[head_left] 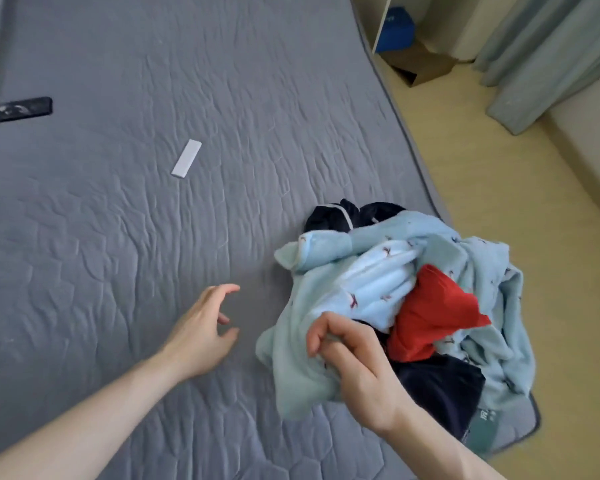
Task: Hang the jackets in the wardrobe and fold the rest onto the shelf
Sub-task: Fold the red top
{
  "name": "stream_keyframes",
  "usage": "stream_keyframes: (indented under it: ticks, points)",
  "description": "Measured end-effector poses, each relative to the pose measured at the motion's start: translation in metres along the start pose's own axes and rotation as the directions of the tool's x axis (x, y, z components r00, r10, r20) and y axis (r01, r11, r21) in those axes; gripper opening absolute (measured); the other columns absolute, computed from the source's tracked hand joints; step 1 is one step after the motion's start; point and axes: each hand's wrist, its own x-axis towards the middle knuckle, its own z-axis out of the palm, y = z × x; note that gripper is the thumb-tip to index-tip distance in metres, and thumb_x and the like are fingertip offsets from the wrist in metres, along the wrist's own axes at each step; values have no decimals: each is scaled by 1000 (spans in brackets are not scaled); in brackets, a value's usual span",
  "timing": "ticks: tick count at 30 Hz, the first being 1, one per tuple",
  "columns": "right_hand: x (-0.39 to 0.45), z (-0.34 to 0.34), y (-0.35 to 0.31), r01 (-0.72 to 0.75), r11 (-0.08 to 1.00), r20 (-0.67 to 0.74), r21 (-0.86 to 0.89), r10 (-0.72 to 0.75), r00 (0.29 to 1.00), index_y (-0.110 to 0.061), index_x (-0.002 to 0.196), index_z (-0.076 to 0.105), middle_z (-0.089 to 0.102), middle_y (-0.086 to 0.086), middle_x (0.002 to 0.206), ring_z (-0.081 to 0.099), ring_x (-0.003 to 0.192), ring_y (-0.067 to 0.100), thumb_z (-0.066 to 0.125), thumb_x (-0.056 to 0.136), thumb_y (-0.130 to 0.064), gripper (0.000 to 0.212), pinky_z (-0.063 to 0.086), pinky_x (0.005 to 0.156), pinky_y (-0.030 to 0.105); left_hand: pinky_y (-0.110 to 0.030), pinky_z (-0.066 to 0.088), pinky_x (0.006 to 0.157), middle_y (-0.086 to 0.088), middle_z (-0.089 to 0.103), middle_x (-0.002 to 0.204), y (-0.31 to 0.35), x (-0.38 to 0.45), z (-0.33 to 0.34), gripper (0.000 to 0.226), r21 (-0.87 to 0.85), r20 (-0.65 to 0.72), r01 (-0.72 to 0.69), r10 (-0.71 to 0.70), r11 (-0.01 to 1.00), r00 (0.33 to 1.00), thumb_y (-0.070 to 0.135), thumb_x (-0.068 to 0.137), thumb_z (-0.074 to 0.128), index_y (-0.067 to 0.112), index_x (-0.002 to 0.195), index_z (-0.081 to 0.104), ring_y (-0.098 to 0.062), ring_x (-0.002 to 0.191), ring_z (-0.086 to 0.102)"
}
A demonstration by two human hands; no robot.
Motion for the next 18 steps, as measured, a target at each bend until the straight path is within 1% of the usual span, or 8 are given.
stream_keyframes:
  ticks: [2,5,7,8,10,13,16,18]
  points:
    - [-17,19,-20,-36,999,103,34,32,994,-20,70,59,47,-10,62,39,61,7,47,80,0,26,32,58,20,-34,53,89,15,56,131,-9,-5,-4,52,-155,19,111,-110,982,994,38,85,78,36,131,54,-2,92,68]
    - [-39,53,-37,-57,994,218,96,34,975,-26,66,60,48,-11,60,38,58,6,46,77,3,34,30,57,18,-36,56,93,13,60,127,-16,-10,0,56,-345,142,258,-222,902,965,55,79,77,33,128,60,-14,98,68]
    - [-49,78,-41,-71,987,256,141,33,966,-29,65,60,47,-13,59,37,57,6,47,76,0,33,30,56,18,-12,50,78,15,58,127,-20,-17,9,56,-332,152,223,-182,917,972,44,82,82,32,131,56,-3,90,65]
    - [-51,90,-40,-79,986,260,145,39,965,-29,64,61,48,-13,59,37,57,6,47,75,-3,31,30,57,18,-7,44,70,15,57,127,-23,-22,13,59,-302,169,207,-162,930,972,39,82,83,31,134,54,0,88,63]
    - [-55,114,-29,-113,987,237,118,83,968,-26,64,61,49,-14,60,39,59,4,46,73,-1,30,32,58,16,-13,43,76,10,56,133,-36,-34,21,66,-217,230,213,-162,953,959,36,81,82,28,139,53,-7,97,63]
    - [-66,141,7,-224,975,98,18,221,970,-22,64,59,49,-9,61,41,61,7,45,75,-2,26,33,60,21,-22,42,90,6,61,134,-66,-59,29,52,-114,341,296,-243,948,908,41,85,78,26,132,63,-17,121,61]
    - [-86,159,61,-379,909,-18,-172,381,924,-25,76,63,51,-2,66,43,64,13,47,86,-6,27,37,63,34,-25,45,95,6,70,119,-106,-84,31,30,-125,401,352,-278,927,873,42,88,75,26,113,70,-15,114,64]
    - [-100,171,94,-475,834,-55,-279,480,875,-31,85,65,60,-7,72,50,62,4,47,93,-11,28,44,64,29,-27,46,96,7,69,114,-130,-95,27,22,-95,403,368,-303,925,864,41,90,74,28,107,69,-15,111,64]
